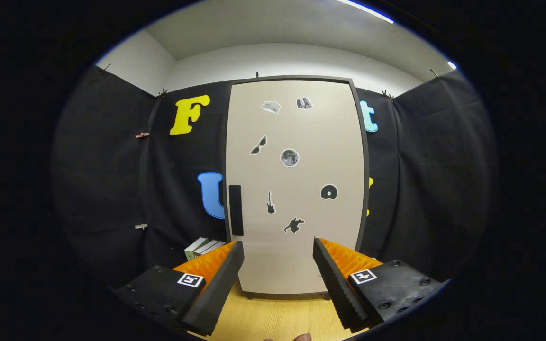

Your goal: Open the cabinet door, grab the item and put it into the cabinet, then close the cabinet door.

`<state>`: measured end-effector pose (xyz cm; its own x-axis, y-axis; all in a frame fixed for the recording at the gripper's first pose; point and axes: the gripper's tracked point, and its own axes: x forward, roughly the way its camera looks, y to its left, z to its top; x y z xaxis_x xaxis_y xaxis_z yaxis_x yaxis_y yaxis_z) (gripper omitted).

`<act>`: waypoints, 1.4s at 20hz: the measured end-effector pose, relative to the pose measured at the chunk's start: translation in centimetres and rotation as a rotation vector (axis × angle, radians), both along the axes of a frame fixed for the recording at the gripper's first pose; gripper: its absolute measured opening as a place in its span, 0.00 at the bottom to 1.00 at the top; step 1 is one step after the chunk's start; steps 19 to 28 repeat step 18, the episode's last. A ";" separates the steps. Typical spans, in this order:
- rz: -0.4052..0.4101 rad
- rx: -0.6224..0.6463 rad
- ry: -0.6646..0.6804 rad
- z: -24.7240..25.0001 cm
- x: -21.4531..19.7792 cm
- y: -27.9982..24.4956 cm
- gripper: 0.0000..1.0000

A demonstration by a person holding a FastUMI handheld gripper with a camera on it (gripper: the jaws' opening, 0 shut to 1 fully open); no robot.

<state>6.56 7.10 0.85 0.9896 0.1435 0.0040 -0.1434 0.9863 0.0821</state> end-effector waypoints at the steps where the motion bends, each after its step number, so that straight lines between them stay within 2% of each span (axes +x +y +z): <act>1: -0.001 -0.001 -0.002 0.0 0.0 -0.1 0.96; 13: 0.025 0.004 -0.011 0.1 1.3 -0.2 0.96; 18: 0.007 0.017 -0.018 0.1 2.8 -0.6 0.96; 28: 0.007 0.017 -0.018 0.1 2.8 -0.6 0.96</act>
